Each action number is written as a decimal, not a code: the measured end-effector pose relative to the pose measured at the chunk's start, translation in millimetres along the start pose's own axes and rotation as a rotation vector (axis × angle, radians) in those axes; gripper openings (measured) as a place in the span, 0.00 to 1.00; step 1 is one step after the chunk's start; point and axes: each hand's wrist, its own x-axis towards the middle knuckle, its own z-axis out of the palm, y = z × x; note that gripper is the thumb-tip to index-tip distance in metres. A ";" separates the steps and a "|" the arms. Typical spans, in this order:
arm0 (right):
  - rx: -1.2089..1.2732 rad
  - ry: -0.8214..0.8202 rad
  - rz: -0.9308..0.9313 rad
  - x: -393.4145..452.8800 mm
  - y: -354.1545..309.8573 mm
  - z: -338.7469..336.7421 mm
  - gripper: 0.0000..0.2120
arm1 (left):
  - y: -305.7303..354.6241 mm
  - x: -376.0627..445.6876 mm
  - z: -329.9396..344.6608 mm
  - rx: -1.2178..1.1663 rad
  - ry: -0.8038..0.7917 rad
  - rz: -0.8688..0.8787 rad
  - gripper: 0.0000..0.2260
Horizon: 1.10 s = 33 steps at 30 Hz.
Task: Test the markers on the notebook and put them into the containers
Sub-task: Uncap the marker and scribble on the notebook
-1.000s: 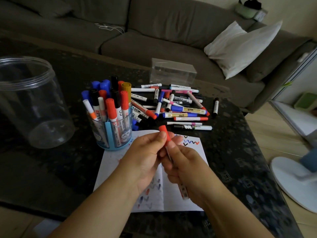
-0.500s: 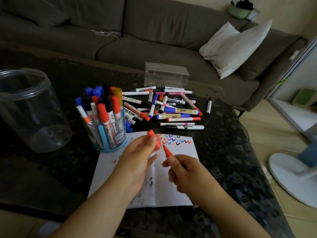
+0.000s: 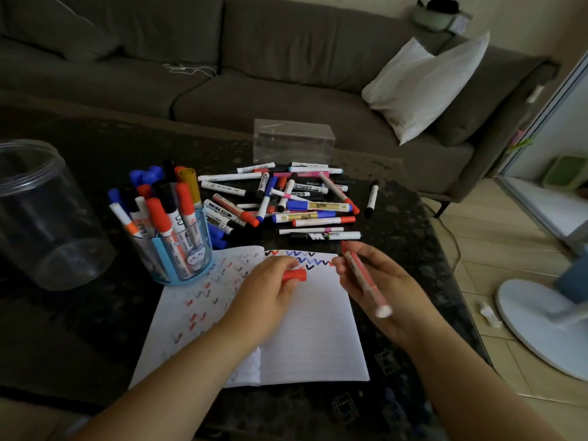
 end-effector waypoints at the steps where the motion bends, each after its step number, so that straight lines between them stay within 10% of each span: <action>1: -0.094 -0.015 -0.022 7.3 3.4 -2.4 0.14 | -0.4 5.6 5.8 0.044 -0.037 0.051 0.14; 11: -0.653 0.073 -0.325 59.8 21.5 -6.1 0.13 | -24.6 15.1 31.8 0.229 -0.071 0.293 0.12; 33: -0.830 0.210 -0.453 76.8 42.0 -12.8 0.12 | -23.6 11.3 32.6 0.289 0.004 0.294 0.07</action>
